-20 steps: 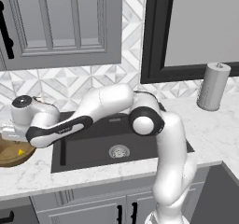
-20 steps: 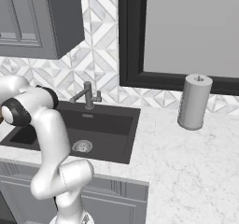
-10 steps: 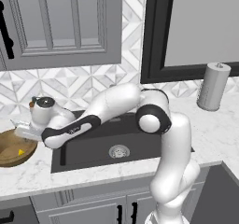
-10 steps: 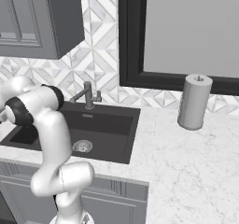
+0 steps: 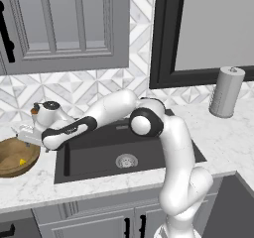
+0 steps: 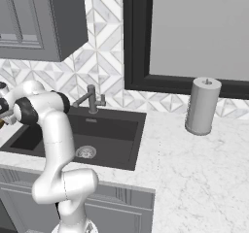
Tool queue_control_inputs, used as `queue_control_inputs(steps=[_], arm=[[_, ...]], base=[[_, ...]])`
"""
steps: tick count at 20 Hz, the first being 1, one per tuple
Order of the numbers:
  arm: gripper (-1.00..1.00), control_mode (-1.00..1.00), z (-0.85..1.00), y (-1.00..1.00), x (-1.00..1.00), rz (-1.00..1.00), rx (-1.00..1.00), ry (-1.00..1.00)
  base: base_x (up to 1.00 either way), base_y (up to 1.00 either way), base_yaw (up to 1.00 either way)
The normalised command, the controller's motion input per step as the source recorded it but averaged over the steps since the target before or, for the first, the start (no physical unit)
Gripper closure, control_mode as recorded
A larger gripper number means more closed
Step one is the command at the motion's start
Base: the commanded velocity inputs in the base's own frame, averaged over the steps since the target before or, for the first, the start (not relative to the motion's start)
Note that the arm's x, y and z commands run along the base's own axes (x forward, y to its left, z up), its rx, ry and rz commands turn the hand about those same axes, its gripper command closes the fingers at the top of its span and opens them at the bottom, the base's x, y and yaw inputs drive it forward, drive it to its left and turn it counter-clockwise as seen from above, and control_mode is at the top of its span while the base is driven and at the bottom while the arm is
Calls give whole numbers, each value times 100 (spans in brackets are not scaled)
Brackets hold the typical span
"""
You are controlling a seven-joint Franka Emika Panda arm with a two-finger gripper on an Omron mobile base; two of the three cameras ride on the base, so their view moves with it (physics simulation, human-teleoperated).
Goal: Pick the lemon wedge from the sink and place it in the bowl. Then pick the bowl and place it in the microwave. Then close the microwave door and press the start button.
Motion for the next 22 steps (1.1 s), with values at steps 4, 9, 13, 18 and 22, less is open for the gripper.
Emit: queue_control_inputs(steps=[4, 9, 13, 18, 22], arm=[[-100, -100, -33, 20, 0, 0, 0, 0], [100, -100, -34, 18, 0, 0, 0, 0], [100, -100, -18, 1, -23, 0, 0, -6], [100, -100, 8, -46, -60, 0, 7, -8], [100, -100, 43, -62, -72, -3, 3, -7]], base=[[0, 0, 0], [0, 0, 0], [0, 0, 0], [0, 0, 0], [0, 0, 0]])
